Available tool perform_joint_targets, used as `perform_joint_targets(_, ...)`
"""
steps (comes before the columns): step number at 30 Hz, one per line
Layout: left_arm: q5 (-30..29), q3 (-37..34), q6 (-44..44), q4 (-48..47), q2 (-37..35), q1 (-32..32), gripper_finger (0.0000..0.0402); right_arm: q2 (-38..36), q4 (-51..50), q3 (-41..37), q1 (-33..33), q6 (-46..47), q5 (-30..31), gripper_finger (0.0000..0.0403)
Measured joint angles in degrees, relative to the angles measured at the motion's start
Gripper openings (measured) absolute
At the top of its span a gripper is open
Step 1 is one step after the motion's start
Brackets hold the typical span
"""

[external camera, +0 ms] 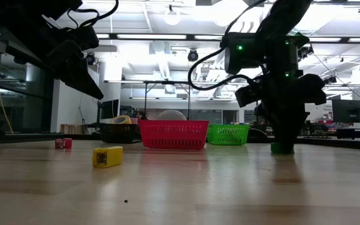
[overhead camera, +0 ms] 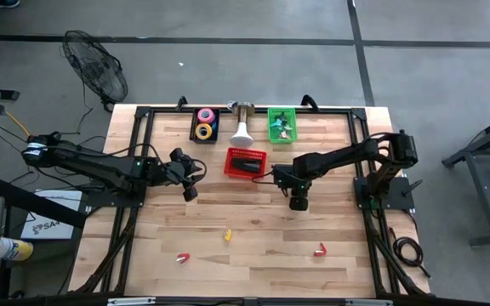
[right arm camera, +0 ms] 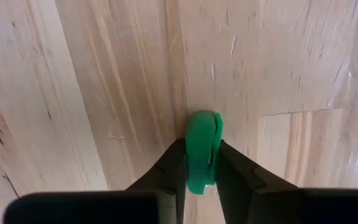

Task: Pick and place Stapler, Stapler remover, tape
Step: Put the green stapler into the red basket

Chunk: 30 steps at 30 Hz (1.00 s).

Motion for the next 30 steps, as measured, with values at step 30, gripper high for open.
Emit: perform_joint_targets(30, -0.2, 0.0, 0.0, 0.2, 0.0, 0.0, 0.0102, 0.9, 15.1, 18.3, -0.5, -3.9, 4.0, 0.0053)
